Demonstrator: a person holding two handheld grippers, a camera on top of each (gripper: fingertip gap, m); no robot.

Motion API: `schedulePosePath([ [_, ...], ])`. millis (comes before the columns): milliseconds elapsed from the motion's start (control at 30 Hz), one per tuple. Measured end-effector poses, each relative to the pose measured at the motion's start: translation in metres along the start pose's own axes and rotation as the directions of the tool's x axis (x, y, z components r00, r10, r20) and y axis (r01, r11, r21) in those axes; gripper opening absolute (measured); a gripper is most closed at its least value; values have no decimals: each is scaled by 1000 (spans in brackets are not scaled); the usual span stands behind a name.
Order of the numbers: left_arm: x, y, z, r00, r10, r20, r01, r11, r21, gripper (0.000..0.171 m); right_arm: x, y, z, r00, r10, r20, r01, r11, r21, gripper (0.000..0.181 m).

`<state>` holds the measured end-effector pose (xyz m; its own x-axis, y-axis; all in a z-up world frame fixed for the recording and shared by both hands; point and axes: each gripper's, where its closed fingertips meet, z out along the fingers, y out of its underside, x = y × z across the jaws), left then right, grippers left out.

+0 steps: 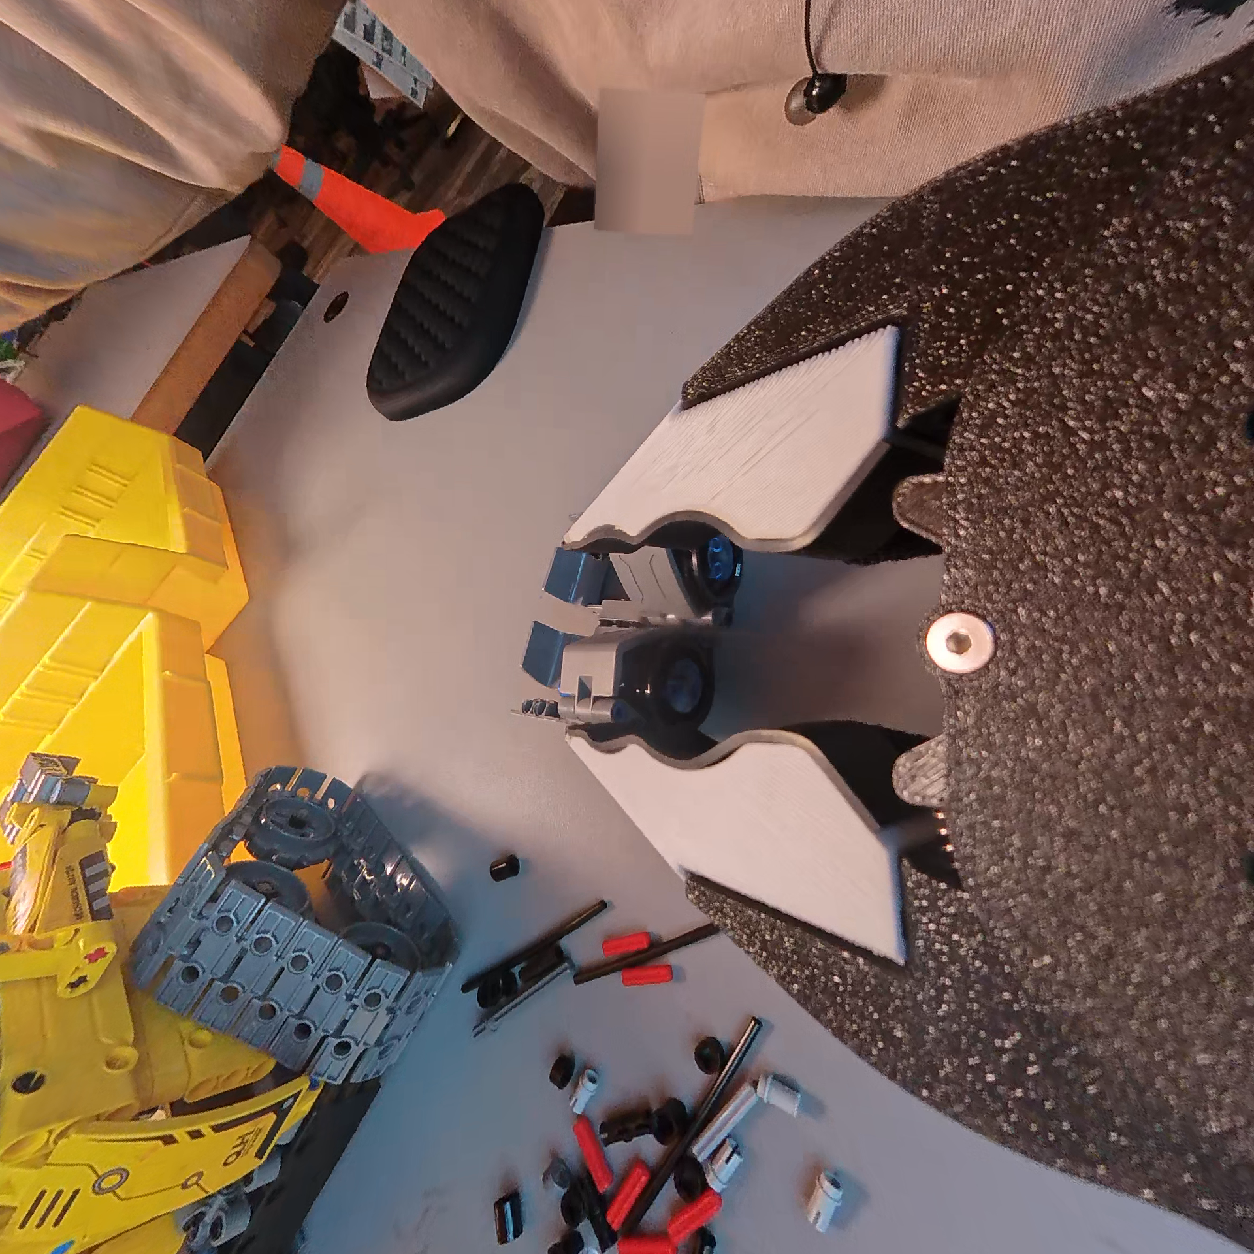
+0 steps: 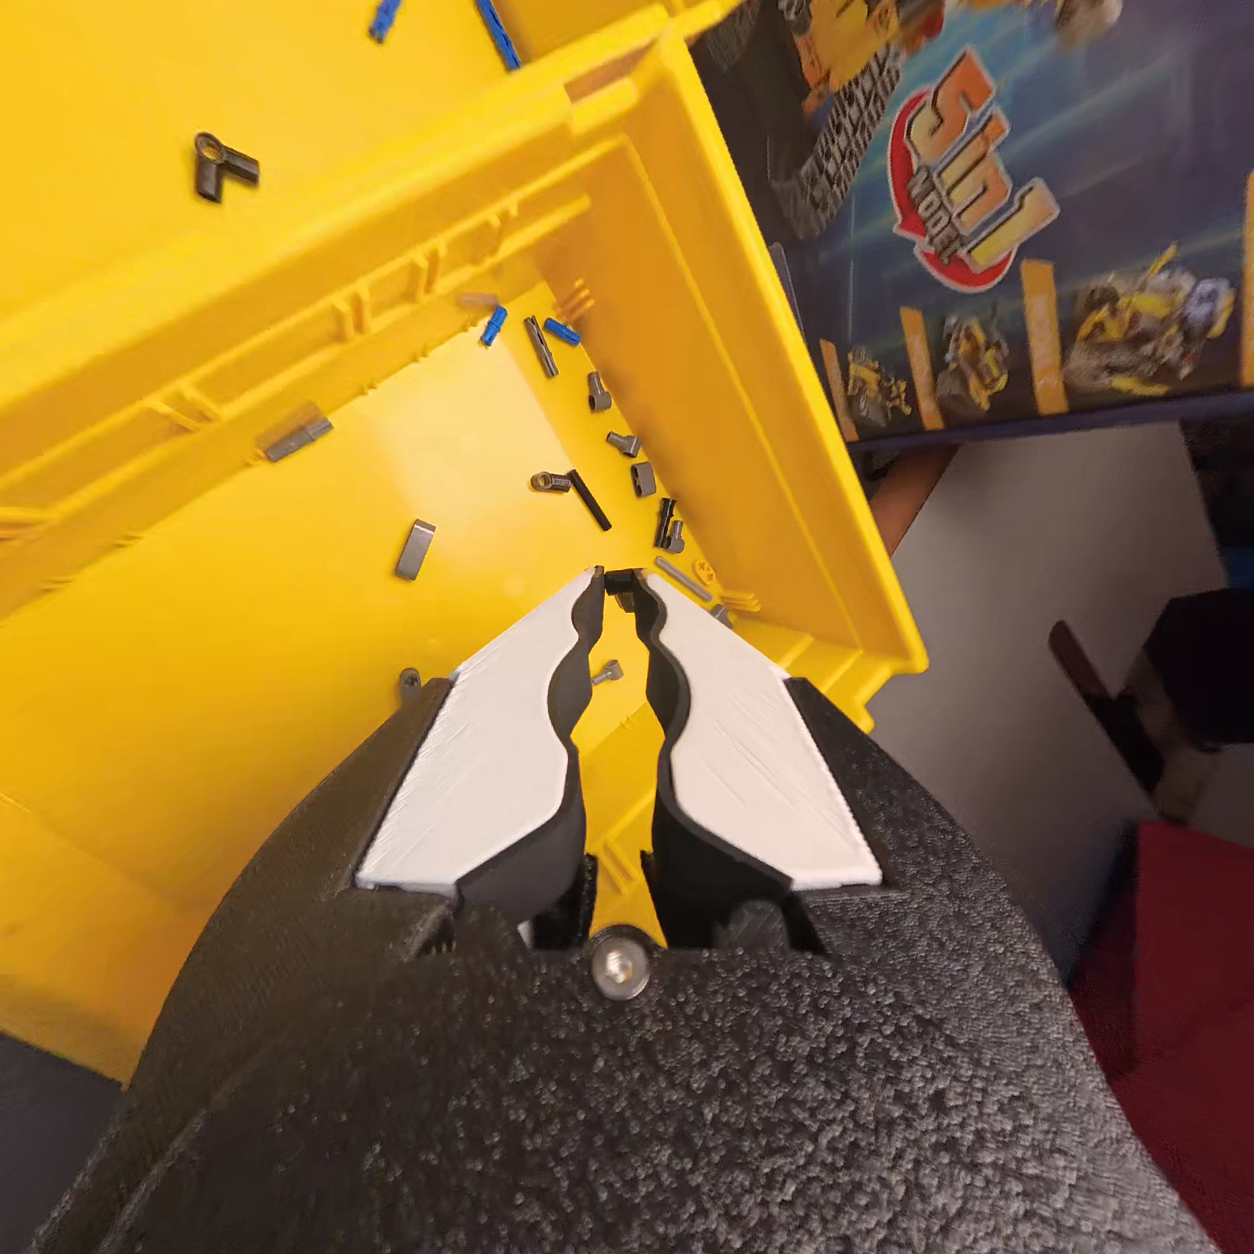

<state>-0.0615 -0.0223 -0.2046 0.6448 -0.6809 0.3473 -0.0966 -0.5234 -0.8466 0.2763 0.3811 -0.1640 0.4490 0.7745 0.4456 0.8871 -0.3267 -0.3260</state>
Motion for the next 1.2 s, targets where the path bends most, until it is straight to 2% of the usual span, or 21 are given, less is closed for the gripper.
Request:
schedulePosePath([
  [67, 0, -2, -1, 1000, 13, 10, -13, 1000, 12, 50, 0, 10, 11, 997, 70, 10, -70, 997, 21, 14],
  [133, 1, -7, -3, 1000, 13, 8, -13, 999, 38, 51, 1, 5, 12, 995, 101, 1, -101, 993, 67, 19],
  [267, -4, -10, -6, 1000, -10, 20, 9, 998, 61, 53, -6, -43, -10, 996, 89, 25, -93, 969, 230, 28],
  [367, -7, -10, -6, 999, -36, 16, 34, 997, 62, 53, -35, -86, -28, 993, 8, 117, -45, 948, 315, 31],
  [433, -7, -9, -6, 999, -39, 16, 38, 997, 59, 53, -60, -107, -31, 982, -102, 157, 47, 946, 320, 31],
  [600, -5, -5, -3, 1000, -26, 15, 26, 999, 34, 53, -117, -123, 0, 885, -420, 202, 395, 906, 152, 31],
  [700, -4, -2, -1, 1000, -14, 18, 14, 1000, 17, 53, -126, -114, 30, 798, -559, 226, 580, 814, -32, 32],
  [800, -3, 0, 0, 1000, -6, 19, 6, 1000, 3, 53, -123, -103, 55, 714, -647, 268, 697, 692, -186, 32],
  [933, -2, 1, 0, 1000, -5, 10, 5, 1000, 0, 52, -123, -99, 73, 656, -675, 338, 754, 602, -261, 30],
  [1033, -1, 0, 0, 1000, -12, 1, 12, 1000, 5, 52, -126, -100, 77, 654, -652, 385, 755, 600, -266, 25],
  [1067, -1, 0, -1, 1000, -16, -3, 16, 1000, 6, 52, -125, -100, 77, 659, -643, 391, 750, 602, -273, 17],
  [1200, 0, 0, 0, 1000, -23, -13, 23, 1000, 6, 52, -118, -95, 80, 656, -642, 397, 754, 577, -314, 16],
])
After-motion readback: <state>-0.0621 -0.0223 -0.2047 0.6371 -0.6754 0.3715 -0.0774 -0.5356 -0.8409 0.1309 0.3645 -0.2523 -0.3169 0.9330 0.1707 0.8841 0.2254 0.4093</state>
